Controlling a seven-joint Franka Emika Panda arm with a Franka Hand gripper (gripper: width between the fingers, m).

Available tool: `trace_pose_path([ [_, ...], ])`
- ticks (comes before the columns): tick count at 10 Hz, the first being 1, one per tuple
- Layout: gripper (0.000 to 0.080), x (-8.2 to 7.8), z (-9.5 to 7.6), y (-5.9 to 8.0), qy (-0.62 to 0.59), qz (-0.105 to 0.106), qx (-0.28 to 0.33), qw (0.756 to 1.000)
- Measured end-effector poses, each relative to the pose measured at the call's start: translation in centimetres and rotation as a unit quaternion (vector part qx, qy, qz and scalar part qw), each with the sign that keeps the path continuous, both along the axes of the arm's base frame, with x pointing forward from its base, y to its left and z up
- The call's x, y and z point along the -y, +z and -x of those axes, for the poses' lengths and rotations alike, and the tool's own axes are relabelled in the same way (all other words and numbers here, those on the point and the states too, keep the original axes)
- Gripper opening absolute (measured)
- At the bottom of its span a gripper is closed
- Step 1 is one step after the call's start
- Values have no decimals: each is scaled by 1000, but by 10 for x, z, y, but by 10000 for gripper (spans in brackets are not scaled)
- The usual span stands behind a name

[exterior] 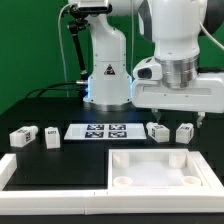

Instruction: Assemble square table

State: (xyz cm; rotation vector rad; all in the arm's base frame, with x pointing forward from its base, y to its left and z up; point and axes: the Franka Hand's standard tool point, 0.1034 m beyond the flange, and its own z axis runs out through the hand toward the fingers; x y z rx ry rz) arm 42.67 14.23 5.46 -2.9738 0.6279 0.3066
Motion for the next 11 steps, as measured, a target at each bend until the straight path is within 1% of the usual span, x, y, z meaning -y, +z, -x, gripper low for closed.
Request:
trace_pose_path([
  [1, 649, 3, 5, -1, 14, -5, -25, 1000],
  [2, 649, 4, 7, -1, 16, -17, -65, 998],
  [3, 649, -4, 9, -5, 5, -25, -96, 995],
  [4, 649, -11, 12, -9, 0, -38, -122, 992],
  [5, 649, -14, 18, -11, -9, -71, -169, 983],
  [6, 649, -12, 19, -13, -16, -86, -205, 975],
  [8, 649, -10, 21, -16, -11, -107, -268, 957],
  [9, 649, -8, 21, -18, -12, -113, -284, 952],
  [10, 649, -7, 24, -19, -9, -122, -312, 942],
  [11, 649, -8, 22, -22, -10, -121, -305, 944],
])
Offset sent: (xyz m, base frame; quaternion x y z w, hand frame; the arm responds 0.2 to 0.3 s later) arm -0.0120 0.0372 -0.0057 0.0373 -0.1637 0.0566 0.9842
